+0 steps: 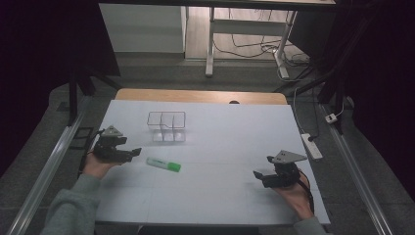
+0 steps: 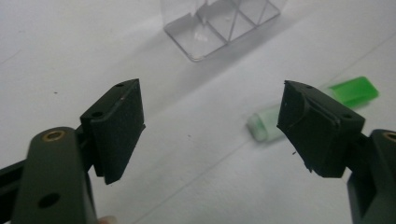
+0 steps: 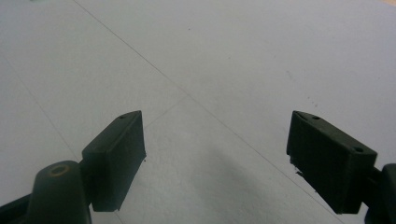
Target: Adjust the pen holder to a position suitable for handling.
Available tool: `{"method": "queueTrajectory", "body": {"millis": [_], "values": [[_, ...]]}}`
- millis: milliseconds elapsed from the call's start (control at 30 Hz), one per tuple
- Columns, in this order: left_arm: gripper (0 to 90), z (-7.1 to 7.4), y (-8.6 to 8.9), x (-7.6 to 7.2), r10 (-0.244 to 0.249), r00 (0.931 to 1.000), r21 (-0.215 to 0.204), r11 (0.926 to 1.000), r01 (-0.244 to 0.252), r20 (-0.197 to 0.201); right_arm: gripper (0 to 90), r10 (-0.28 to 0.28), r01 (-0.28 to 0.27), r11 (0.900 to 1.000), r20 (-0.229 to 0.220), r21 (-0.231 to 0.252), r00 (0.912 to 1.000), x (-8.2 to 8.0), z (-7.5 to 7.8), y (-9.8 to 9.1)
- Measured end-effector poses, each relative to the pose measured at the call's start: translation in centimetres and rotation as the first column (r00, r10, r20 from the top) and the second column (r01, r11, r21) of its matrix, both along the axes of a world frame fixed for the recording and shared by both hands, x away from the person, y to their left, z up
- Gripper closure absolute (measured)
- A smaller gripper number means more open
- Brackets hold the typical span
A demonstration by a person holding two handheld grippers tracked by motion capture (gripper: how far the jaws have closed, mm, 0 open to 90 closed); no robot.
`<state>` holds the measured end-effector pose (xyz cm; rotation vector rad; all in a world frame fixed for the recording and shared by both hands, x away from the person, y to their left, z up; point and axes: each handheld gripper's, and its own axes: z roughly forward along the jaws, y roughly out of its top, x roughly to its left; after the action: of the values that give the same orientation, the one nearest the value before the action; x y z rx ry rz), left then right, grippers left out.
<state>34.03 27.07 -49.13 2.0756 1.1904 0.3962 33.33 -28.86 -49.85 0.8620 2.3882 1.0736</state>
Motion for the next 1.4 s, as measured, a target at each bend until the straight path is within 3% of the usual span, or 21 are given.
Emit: {"method": "queueTrajectory", "body": {"millis": [333,800,1033,1167,1200,1267,1400], "values": [[28.3,0.0,0.5,3.1,0.035,0.9992,0.018,0.9992,-0.035,-0.018,18.7,0.000,0.000,1.0000,-0.003,-0.007,1.0000,0.0,-0.2,0.1],[39.4,0.1,0.6,5.3,0.055,0.9983,0.025,0.9982,-0.054,-0.020,18.9,0.000,0.000,1.0000,-0.006,-0.009,1.0000,0.1,-0.3,0.2],[58.0,-0.1,0.6,6.4,0.061,0.9980,0.010,0.9981,-0.061,-0.017,19.2,-0.001,0.001,0.9999,-0.007,-0.013,1.0000,0.1,-0.3,0.2],[74.1,-0.2,0.6,6.8,0.056,0.9983,0.012,0.9984,-0.056,-0.017,19.3,-0.001,0.001,0.9999,-0.007,-0.015,1.0000,0.1,-0.3,0.2],[74.1,-0.2,0.7,6.9,0.056,0.9983,0.009,0.9984,-0.056,-0.017,19.3,-0.001,0.001,0.9999,-0.007,-0.015,1.0000,0.1,-0.3,0.2],[86.4,-0.3,0.7,7.2,0.052,0.9984,0.004,0.9986,-0.052,-0.021,19.4,0.000,0.000,0.9999,-0.007,-0.013,1.0000,0.1,-0.4,0.2],[88.8,-0.5,0.7,7.8,0.058,0.9977,-0.032,0.9977,-0.059,-0.034,19.5,-0.004,0.004,0.9997,-0.008,-0.023,1.0000,0.2,-0.5,0.3]]}}
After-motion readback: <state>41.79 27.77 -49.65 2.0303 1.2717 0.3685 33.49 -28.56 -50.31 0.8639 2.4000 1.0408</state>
